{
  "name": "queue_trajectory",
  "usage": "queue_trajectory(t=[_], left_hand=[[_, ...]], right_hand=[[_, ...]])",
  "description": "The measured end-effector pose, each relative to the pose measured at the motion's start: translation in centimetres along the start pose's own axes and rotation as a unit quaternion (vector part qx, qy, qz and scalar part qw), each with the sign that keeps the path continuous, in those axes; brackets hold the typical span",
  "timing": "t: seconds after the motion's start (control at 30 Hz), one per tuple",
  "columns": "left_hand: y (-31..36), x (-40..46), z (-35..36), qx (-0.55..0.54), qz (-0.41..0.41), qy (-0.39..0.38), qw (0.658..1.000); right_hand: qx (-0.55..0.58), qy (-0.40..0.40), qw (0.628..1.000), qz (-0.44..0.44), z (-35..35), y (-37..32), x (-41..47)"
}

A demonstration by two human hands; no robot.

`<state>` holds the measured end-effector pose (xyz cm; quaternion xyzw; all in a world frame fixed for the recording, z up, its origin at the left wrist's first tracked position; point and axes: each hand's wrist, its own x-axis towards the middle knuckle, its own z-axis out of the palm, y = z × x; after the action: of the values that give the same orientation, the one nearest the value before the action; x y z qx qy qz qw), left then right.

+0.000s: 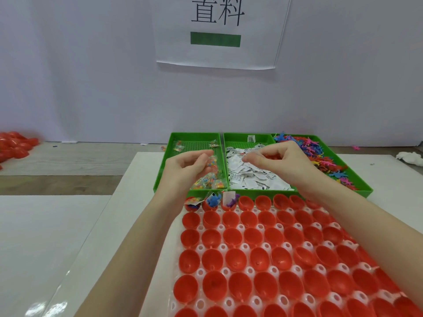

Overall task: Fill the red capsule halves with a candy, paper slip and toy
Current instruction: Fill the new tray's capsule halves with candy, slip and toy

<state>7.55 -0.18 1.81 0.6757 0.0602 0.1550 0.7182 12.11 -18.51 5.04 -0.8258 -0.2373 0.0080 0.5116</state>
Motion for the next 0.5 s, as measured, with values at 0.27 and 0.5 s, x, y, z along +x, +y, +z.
queue_trajectory(t=[0.27, 0.5], left_hand=[[2.3, -3.1, 2.3, -0.124, -0.004, -0.108, 0.986], [3.4, -4.1, 2.6, -0.177, -0.018, -0.122, 0.977]], right_hand=[[0.149, -0.067, 0.984, -0.065, 1.5, -3.5, -2.1], [0.064, 0.025, 0.994, -0.085, 2.0, -3.1, -2.4]])
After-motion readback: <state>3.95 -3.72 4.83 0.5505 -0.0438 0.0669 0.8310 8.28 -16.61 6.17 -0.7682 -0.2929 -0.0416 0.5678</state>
